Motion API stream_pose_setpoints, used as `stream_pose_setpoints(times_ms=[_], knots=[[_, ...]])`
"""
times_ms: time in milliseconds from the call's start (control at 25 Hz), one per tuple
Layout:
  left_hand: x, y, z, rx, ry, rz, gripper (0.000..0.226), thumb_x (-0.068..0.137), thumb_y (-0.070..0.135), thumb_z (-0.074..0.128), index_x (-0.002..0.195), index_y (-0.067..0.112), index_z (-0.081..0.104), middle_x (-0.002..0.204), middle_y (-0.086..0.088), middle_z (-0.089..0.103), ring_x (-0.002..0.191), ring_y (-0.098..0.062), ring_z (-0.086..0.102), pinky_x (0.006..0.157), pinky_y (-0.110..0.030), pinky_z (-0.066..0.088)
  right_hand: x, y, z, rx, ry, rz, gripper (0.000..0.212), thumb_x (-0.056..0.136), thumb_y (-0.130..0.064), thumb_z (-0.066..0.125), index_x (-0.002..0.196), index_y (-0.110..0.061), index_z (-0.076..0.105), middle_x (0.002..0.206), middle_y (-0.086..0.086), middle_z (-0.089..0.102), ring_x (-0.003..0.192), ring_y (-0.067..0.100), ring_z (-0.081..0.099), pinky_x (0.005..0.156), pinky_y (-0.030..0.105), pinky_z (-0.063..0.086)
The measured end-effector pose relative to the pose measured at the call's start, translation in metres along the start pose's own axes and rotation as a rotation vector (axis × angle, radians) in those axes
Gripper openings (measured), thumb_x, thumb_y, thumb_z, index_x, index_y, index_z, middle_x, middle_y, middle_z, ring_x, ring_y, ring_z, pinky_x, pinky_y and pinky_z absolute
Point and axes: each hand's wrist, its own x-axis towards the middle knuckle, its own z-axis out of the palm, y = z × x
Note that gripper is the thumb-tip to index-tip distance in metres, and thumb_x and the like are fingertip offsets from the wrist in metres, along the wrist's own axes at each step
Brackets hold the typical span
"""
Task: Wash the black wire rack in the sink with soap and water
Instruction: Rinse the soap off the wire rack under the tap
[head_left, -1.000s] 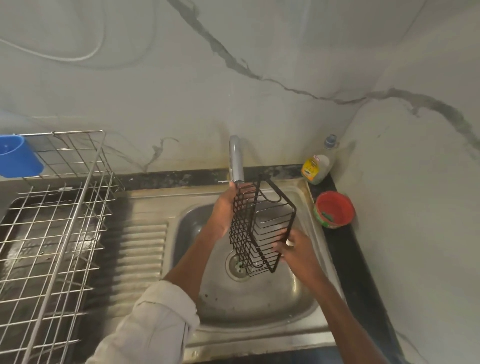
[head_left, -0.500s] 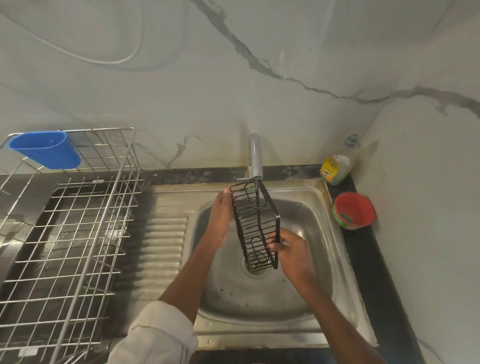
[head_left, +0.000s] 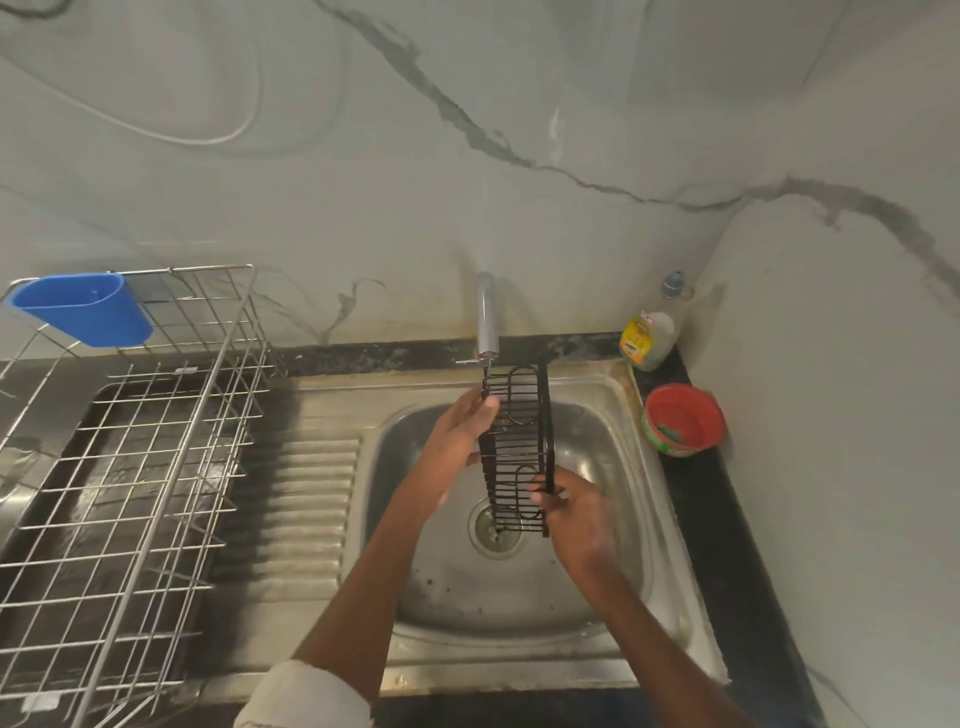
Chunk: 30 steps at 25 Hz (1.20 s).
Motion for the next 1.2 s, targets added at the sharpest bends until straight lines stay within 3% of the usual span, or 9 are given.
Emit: stream_pose_setpoints(times_ms=[200,320,480,640,720,840,960,1120,1200], knots=[[-0.021,0.017,-0.01,0.033,-0.02,-0.005,0.044,0.098,0.04,0.075,0.127,0.061,0.051,0.124,0.024,0.068,0.103,0.013,0.066,0.085,-0.028,0.051,-0.007,-0.007,0.026,-0.038,-0.116,-0.086,0.037,0.087,0.006,0.075,0.108,-0.023,0.08,0.095,-0.011,0.079,0.087,0.007,0.075,0.078,0.039,0.064],[-0.024,0.028,-0.017,0.27,0.041,0.079,0.063,0.089,0.031,0.087,0.136,0.043,0.046,0.119,0.024,0.063,0.107,0.019,0.064,0.086,-0.005,0.044,-0.004,-0.015,0.034,-0.136,-0.132,-0.126,0.033,0.089,0.003,0.074,0.112,-0.021,0.078,0.097,-0.008,0.078,0.087,0.007,0.074,0.08,0.033,0.064],[-0.017,0.034,-0.013,0.523,0.159,0.088,0.111,0.071,0.063,0.093,0.16,0.025,0.038,0.153,0.004,0.053,0.136,-0.02,0.055,0.113,-0.04,0.047,-0.008,-0.018,0.046,-0.419,-0.092,-0.308,0.022,0.089,-0.002,0.072,0.105,-0.016,0.076,0.094,-0.003,0.078,0.085,0.015,0.073,0.077,0.03,0.058],[-0.001,0.028,-0.016,0.584,0.229,0.132,0.102,0.073,0.034,0.09,0.158,0.031,0.034,0.128,0.014,0.064,0.11,-0.009,0.066,0.099,-0.037,0.055,-0.002,-0.023,0.045,-0.4,-0.267,-0.283,0.024,0.092,-0.008,0.074,0.113,-0.02,0.075,0.101,-0.005,0.076,0.082,0.005,0.068,0.073,0.016,0.054],[0.007,0.027,-0.022,0.608,0.172,0.143,0.101,0.073,0.024,0.092,0.155,0.031,0.035,0.122,0.019,0.064,0.102,-0.005,0.067,0.093,-0.032,0.055,0.01,-0.026,0.027,-0.265,-0.268,-0.191,0.041,0.092,-0.005,0.072,0.126,-0.029,0.07,0.119,-0.005,0.073,0.088,0.005,0.07,0.075,0.019,0.057],[0.022,0.031,-0.028,0.666,0.032,0.174,0.099,0.071,0.015,0.094,0.152,0.029,0.04,0.138,0.01,0.061,0.116,-0.012,0.063,0.097,-0.029,0.048,0.044,-0.031,-0.004,-0.352,0.057,-0.058,0.073,0.091,-0.006,0.072,0.152,-0.03,0.042,0.147,0.002,0.054,0.118,0.016,0.064,0.086,0.023,0.054],[0.038,0.043,-0.026,0.698,-0.114,0.208,0.097,0.072,0.009,0.092,0.154,0.026,0.043,0.149,0.007,0.055,0.123,-0.013,0.06,0.104,-0.033,0.051,0.083,-0.035,-0.021,-0.29,-0.067,-0.027,0.099,0.078,-0.022,0.085,0.159,-0.031,0.028,0.155,0.003,0.047,0.138,0.023,0.051,0.11,0.046,0.048],[0.059,0.051,-0.019,0.695,-0.3,0.307,0.081,0.069,-0.006,0.084,0.135,0.03,0.056,0.138,0.015,0.057,0.126,-0.001,0.06,0.104,-0.02,0.053,0.117,-0.042,-0.043,-0.274,-0.369,0.0,0.085,0.074,-0.021,0.082,0.146,-0.038,0.04,0.126,-0.01,0.066,0.117,0.018,0.066,0.097,0.045,0.056],[0.066,0.054,-0.014,0.643,-0.308,0.344,0.082,0.072,-0.01,0.081,0.134,0.035,0.051,0.139,0.018,0.061,0.135,0.003,0.054,0.104,-0.014,0.05,0.123,-0.044,-0.05,-0.273,-0.37,0.056,0.066,0.079,-0.016,0.079,0.135,-0.036,0.049,0.118,-0.006,0.068,0.103,0.018,0.072,0.083,0.049,0.063]])
